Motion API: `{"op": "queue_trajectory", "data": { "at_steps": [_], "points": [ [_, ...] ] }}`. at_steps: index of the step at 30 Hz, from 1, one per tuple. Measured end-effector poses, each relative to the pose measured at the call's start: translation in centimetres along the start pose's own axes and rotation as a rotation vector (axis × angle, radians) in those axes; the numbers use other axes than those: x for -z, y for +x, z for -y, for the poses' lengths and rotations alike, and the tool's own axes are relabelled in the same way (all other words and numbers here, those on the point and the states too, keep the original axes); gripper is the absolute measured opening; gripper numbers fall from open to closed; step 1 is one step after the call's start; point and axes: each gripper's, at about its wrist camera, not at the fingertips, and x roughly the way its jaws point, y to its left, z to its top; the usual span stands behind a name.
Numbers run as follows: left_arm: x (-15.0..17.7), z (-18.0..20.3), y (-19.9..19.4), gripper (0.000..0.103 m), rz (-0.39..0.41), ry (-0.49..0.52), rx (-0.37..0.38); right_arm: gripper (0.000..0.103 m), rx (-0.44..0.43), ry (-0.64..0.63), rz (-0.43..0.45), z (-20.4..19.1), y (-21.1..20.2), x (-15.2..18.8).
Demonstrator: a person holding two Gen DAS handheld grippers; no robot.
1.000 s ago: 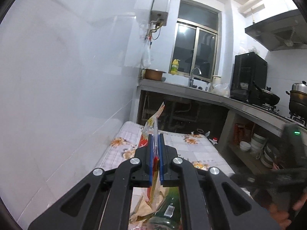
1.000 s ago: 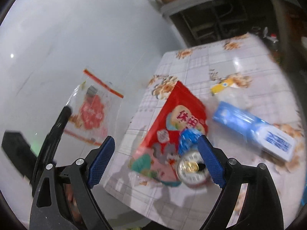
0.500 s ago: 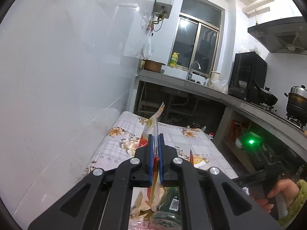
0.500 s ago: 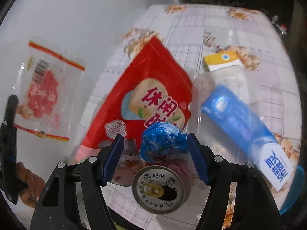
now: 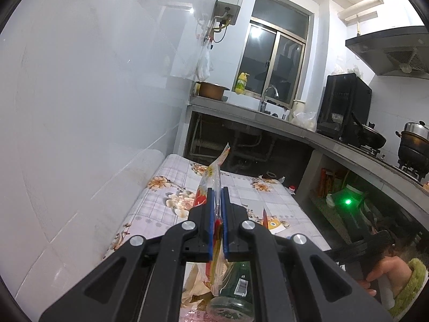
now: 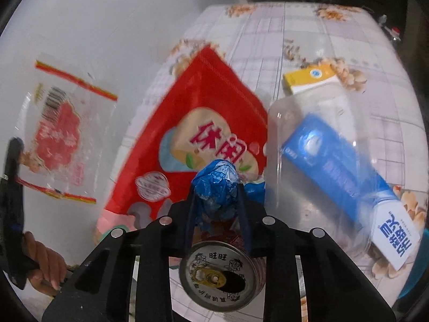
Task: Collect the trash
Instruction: 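Grasp the blue plastic wrapper with the right tool while the left tool holds its wrapper, then carry both wrappers to the blue wastebasket and open both tools over it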
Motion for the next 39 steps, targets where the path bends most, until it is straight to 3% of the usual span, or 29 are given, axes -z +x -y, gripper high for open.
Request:
{"op": "queue_trajectory", "data": {
  "at_steps": [12,18,24,32,39],
  "points": [
    [-1.8,2.3,-2.6,0.004,0.091,0.041,0.072,0.025,-0.191,0.125,0.335,2.3,-10.0,2.5],
    [-3.2,6.0,-4.1,0.004,0.134,0.07,0.203,0.025,-0.186,0.168,0.419,4.1,-13.7,6.1],
    [-3.4,12.4,-5.0,0.004,0.139,0.147,0.387,0.025,-0.144,0.266,0.493,7.8,-16.7,11.0],
    [-0.9,24.1,-3.5,0.004,-0.008,0.225,0.678,0.025,-0.05,0.452,0.611,14.5,-21.6,19.2],
    [3.3,36.5,0.0,0.004,-0.263,0.301,0.889,0.026,0.022,0.666,0.688,22.0,-24.1,26.6]
  ]
}}
